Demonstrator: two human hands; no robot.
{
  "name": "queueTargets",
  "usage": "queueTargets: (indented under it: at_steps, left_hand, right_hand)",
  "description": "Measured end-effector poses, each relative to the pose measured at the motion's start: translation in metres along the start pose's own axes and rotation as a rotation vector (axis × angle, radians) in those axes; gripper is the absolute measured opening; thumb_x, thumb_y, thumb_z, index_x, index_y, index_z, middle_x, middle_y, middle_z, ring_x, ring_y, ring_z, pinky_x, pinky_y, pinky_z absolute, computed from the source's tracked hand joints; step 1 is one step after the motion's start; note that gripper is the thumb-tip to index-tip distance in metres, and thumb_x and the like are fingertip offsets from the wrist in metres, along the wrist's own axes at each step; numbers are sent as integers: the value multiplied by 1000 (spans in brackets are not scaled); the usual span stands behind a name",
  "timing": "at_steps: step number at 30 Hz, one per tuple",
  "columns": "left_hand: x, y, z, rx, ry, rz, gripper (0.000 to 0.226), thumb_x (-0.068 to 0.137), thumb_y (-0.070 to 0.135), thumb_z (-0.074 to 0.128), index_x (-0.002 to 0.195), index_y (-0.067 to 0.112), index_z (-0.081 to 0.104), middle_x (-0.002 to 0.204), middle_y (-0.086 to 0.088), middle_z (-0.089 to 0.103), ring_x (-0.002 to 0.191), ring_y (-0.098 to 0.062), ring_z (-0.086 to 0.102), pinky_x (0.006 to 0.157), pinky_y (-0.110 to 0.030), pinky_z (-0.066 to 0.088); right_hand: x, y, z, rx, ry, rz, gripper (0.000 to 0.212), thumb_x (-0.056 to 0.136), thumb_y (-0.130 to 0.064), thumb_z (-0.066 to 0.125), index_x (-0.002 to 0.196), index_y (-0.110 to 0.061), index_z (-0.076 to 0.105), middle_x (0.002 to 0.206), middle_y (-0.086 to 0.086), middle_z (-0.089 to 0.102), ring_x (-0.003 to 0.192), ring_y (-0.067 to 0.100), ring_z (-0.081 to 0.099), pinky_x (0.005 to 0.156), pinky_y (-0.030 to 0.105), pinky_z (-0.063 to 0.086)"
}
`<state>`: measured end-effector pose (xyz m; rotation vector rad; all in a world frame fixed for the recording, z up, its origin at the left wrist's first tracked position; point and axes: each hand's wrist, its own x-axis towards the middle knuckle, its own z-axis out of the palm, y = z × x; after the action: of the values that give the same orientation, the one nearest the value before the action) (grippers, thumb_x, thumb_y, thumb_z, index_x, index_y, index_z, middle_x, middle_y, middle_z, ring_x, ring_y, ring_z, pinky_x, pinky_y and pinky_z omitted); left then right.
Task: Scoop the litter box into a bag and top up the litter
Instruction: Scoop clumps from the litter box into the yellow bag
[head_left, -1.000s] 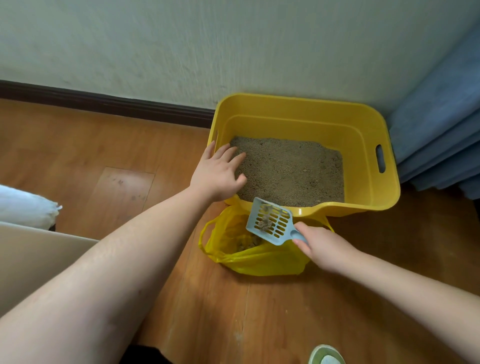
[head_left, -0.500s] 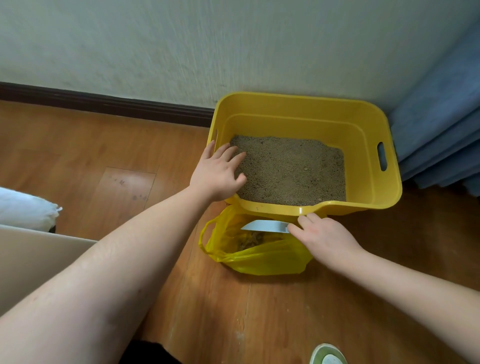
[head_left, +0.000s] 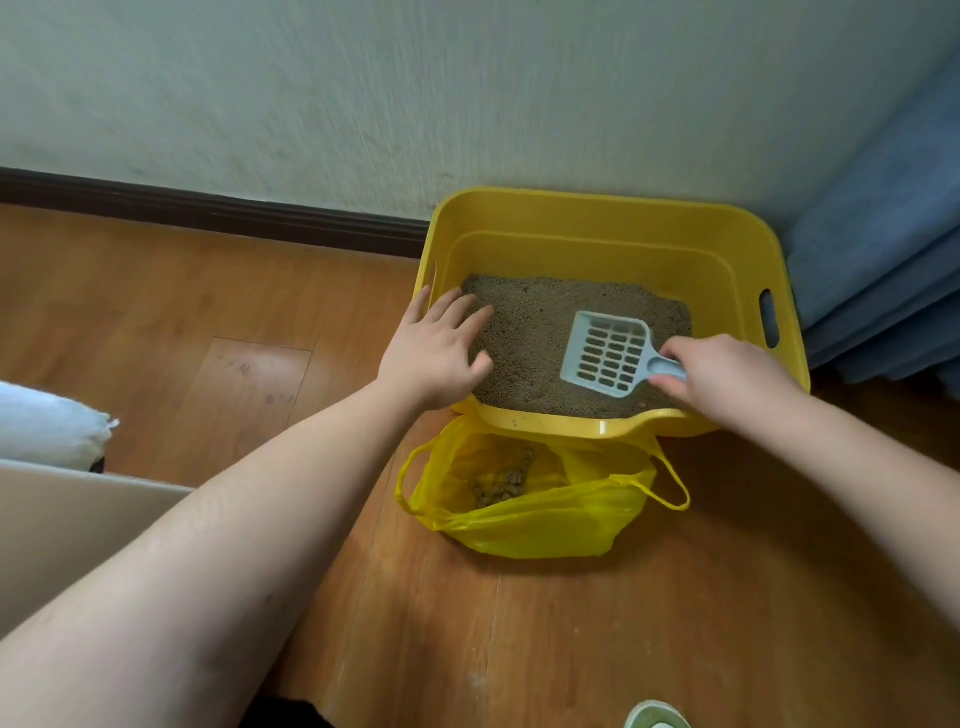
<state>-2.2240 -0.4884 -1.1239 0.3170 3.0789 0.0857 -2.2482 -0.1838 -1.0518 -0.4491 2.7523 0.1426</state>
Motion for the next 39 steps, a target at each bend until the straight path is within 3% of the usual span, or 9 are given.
queueTargets:
  at_steps: [4, 8, 13, 17, 20, 27, 31, 36, 39]
  left_hand:
    - [-3, 1, 3, -46, 126, -58, 68, 90, 43, 32, 154, 23, 22, 158, -3, 30, 148, -20, 17, 122, -46, 7]
    - [-6, 3, 4, -188, 221, -208, 67, 90, 32, 37, 154, 20, 21, 160, -6, 25, 149, -21, 14, 123, -41, 6]
    - [-5, 1, 5, -328, 184, -323, 67, 95, 41, 34, 155, 18, 15, 163, -5, 16, 150, -21, 7, 121, -36, 9]
    - [-3, 0, 6, -189, 121, -286, 70, 95, 51, 21, 156, 19, 10, 164, -4, 8, 151, -19, 0, 123, -39, 0]
    - [-3, 2, 7, -98, 102, -292, 69, 96, 53, 14, 156, 20, 8, 165, -4, 6, 151, -18, -3, 122, -42, -4]
    - [-6, 6, 2, -64, 124, -402, 68, 96, 51, 17, 156, 19, 11, 164, -6, 6, 151, -20, -2, 122, -45, -4]
    - [-9, 10, 0, -78, 124, -465, 70, 94, 50, 18, 156, 19, 12, 164, -8, 8, 151, -22, 0, 122, -46, -1]
    - [-8, 10, -2, -52, 95, -464, 70, 95, 51, 18, 156, 20, 8, 164, -6, 4, 151, -20, -4, 122, -46, -5]
    - [-8, 9, -3, -62, 82, -451, 70, 95, 51, 20, 156, 20, 7, 165, -6, 1, 151, -19, -7, 122, -46, -6]
  right_hand:
    - [40, 15, 18, -23, -242, -19, 38, 92, -48, 54, 120, -24, 63, 89, -2, 65, 77, 16, 59, 64, 33, 51]
    - [61, 17, 34, 19, -328, -64, 40, 91, -48, 55, 121, -23, 65, 88, -2, 69, 74, 15, 61, 67, 34, 51]
    - [76, 4, 52, 57, -334, -86, 37, 92, -46, 55, 120, -24, 67, 86, -2, 67, 68, 12, 56, 62, 29, 45]
    - [85, -14, 57, 103, -310, -98, 35, 93, -43, 55, 119, -24, 66, 80, -5, 63, 68, 13, 55, 56, 28, 41]
    - [91, -36, 63, 153, -305, -118, 33, 93, -42, 55, 117, -23, 68, 88, -2, 68, 74, 15, 59, 61, 29, 46]
    - [106, -73, 64, 237, -320, -153, 31, 94, -41, 55, 112, -21, 69, 88, 0, 68, 77, 19, 62, 66, 32, 49]
    - [112, -99, 69, 273, -301, -146, 31, 95, -42, 52, 111, -20, 68, 76, -2, 60, 73, 19, 57, 53, 28, 39]
    - [120, -100, 74, 336, -305, -91, 38, 94, -45, 52, 128, -28, 59, 113, -1, 66, 95, 21, 61, 65, 28, 44]
    - [121, -94, 79, 452, -300, -107, 40, 95, -45, 52, 132, -29, 57, 120, -4, 64, 101, 18, 60, 73, 30, 47]
